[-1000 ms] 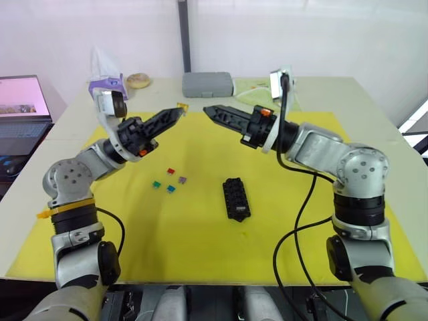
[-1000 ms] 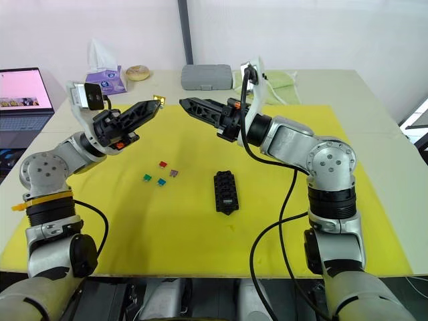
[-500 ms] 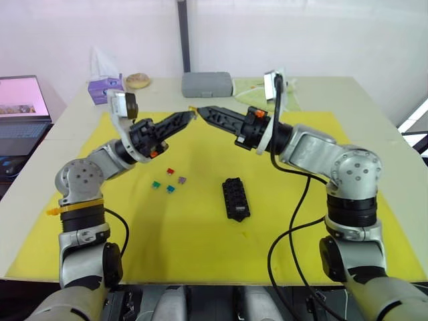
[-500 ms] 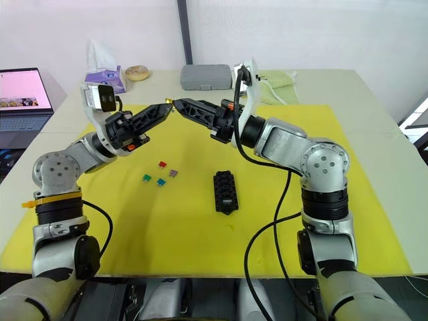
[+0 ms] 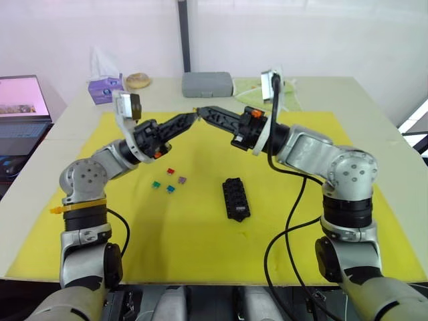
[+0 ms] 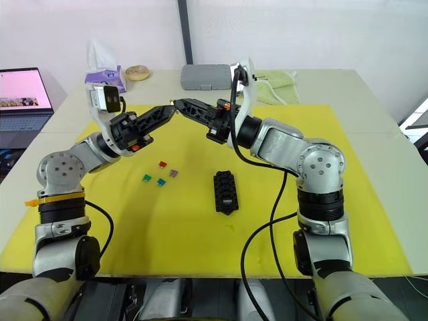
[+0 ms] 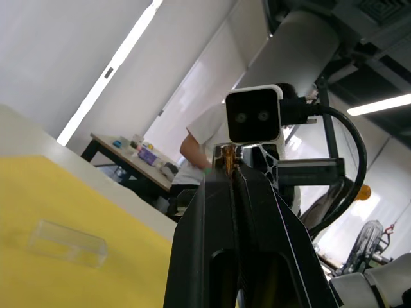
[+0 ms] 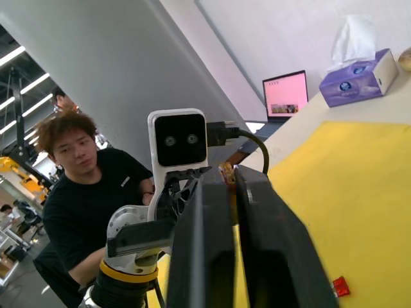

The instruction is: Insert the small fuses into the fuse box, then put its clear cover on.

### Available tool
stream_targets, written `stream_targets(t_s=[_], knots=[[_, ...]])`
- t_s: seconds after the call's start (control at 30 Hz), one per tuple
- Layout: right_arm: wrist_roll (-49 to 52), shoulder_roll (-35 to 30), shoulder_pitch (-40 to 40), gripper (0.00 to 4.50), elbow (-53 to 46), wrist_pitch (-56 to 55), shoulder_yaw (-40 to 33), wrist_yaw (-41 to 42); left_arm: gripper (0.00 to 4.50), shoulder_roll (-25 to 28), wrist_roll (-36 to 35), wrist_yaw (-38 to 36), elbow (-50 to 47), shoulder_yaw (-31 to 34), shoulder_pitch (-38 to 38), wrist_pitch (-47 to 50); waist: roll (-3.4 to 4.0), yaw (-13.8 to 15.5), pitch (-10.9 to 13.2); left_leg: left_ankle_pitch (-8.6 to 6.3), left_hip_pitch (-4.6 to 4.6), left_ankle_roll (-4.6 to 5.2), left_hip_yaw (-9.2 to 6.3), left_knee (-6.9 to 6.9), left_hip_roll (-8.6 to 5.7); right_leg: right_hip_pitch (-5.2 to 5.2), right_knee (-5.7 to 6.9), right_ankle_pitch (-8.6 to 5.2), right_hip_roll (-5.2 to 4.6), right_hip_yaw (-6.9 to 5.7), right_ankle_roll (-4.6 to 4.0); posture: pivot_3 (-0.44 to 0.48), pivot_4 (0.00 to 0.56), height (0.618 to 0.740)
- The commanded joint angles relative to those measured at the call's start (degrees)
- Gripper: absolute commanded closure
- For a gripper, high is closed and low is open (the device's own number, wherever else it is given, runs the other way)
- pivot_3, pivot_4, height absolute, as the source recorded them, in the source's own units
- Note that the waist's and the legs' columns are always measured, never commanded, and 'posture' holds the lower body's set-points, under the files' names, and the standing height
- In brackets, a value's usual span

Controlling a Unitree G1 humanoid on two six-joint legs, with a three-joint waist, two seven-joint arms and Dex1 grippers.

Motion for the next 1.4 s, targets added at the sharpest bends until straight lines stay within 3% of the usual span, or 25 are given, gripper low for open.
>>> stream_targets(t_s=[0.03, 0.2, 0.3, 0.47, 0.53, 0.63, 0.73, 0.83, 1.0, 1.17, 1.4], knots=[[0.5, 0.7, -0.2, 4.44, -2.2, -0.6, -0.8, -0.1, 4.50, 0.4, -1.3, -0.1, -1.3, 0.2, 0.0, -0.9, 0.00, 0.0, 0.0, 0.00, 0.00, 0.00, 0.00, 0.00, 0.00, 0.00, 0.00, 0.00, 0.00, 0.00, 0.00, 0.000, 0.150, 0.740], [1.1, 0.8, 0.1, 4.44, -2.9, -0.5, -0.7, -0.2, 4.50, 0.4, -1.3, 0.3, -1.7, 0.2, 0.4, -1.1, 0.00, 0.0, 0.0, 0.00, 0.00, 0.00, 0.00, -0.02, 0.00, 0.00, -0.01, 0.00, 0.00, 0.00, 0.00, 0.000, 0.150, 0.740], [1.2, 0.8, 0.3, 4.50, -3.5, -0.6, -0.6, 0.5, 3.50, 0.7, -1.3, 0.3, -1.6, 0.2, 0.6, -1.0, 0.01, 0.0, 0.0, 0.00, 0.00, 0.00, -0.01, -0.02, 0.00, 0.00, -0.01, 0.00, 0.00, 0.00, 0.00, 0.000, 0.150, 0.740], [-0.9, 1.4, 1.7, 4.50, -5.1, -2.4, -0.5, 3.4, 0.88, 2.7, -1.3, -0.6, -1.4, 0.4, 1.0, -0.4, 0.01, 0.0, 0.0, 0.00, 0.00, 0.01, -0.01, -0.04, 0.00, -0.01, -0.03, 0.00, 0.00, 0.00, -0.01, 0.000, 0.150, 0.740], [-5.1, 2.3, 3.0, 4.50, -6.1, -6.8, -1.2, 6.4, 0.08, 4.2, 0.7, -0.7, -2.3, -0.1, 1.7, -2.1, 0.01, -0.1, 0.0, 0.00, 0.00, 0.00, -0.01, -0.05, 0.00, -0.02, -0.03, 0.00, 0.01, 0.00, -0.01, 0.000, 0.150, 0.740], [-12.3, -1.0, 6.0, 4.50, -7.1, -11.0, -0.8, 15.0, 0.08, 7.3, 2.0, -1.6, -3.5, -0.5, 3.1, -3.0, 0.02, 0.0, 0.0, 0.00, 0.00, 0.00, -0.01, -0.07, 0.00, -0.03, -0.03, 0.00, 0.01, 0.00, -0.01, 0.000, 0.150, 0.740], [-16.5, -7.0, 11.6, 4.50, -7.8, -16.5, -3.5, 31.4, 0.08, 13.3, 6.3, -4.4, -5.5, -2.2, 5.3, -6.0, 0.02, 0.2, 0.0, -0.01, 0.00, 0.00, 0.00, -0.13, -0.02, 0.01, -0.17, -0.01, 0.00, 0.00, 0.00, 0.000, 0.150, 0.740], [-21.0, -13.6, 16.6, 4.50, -6.2, -19.4, -2.2, 45.9, 0.08, 18.9, 10.3, -8.9, -8.9, -5.5, 8.1, -9.7, 0.06, 0.2, 0.1, -0.01, 0.00, 0.00, 0.01, -0.25, -0.07, -0.01, -0.24, -0.01, -0.03, 0.00, 0.00, 0.000, 0.150, 0.740], [-34.4, -18.8, 24.3, 4.50, 0.2, -31.4, 1.4, 62.3, 0.08, 23.8, 11.8, -13.2, -16.6, -7.8, 14.1, -12.6, 0.07, 0.0, 0.2, 0.00, 0.11, 0.00, 0.03, -0.36, -0.05, 0.00, -0.25, -0.02, -0.02, 0.05, -0.03, 0.000, 0.150, 0.740], [-42.7, -17.1, 27.6, 4.50, 5.5, -41.5, 4.4, 69.2, 0.08, 23.8, 11.7, -13.2, -24.1, -9.4, 21.0, -14.2, 0.15, 0.0, 0.2, 0.00, 0.13, -0.01, 0.05, -0.41, -0.03, -0.02, -0.24, -0.03, -0.01, 0.10, -0.05, 0.000, 0.150, 0.740], [-48.6, -13.3, 29.6, 4.50, 9.7, -49.3, 6.4, 71.9, 0.08, 23.4, 15.5, -13.4, -28.9, -13.4, 27.4, -19.6, 0.15, 0.3, 0.2, 0.02, 0.13, -0.04, 0.04, -0.41, -0.02, -0.01, -0.24, -0.03, -0.02, 0.09, -0.06, 0.000, 0.150, 0.740]])
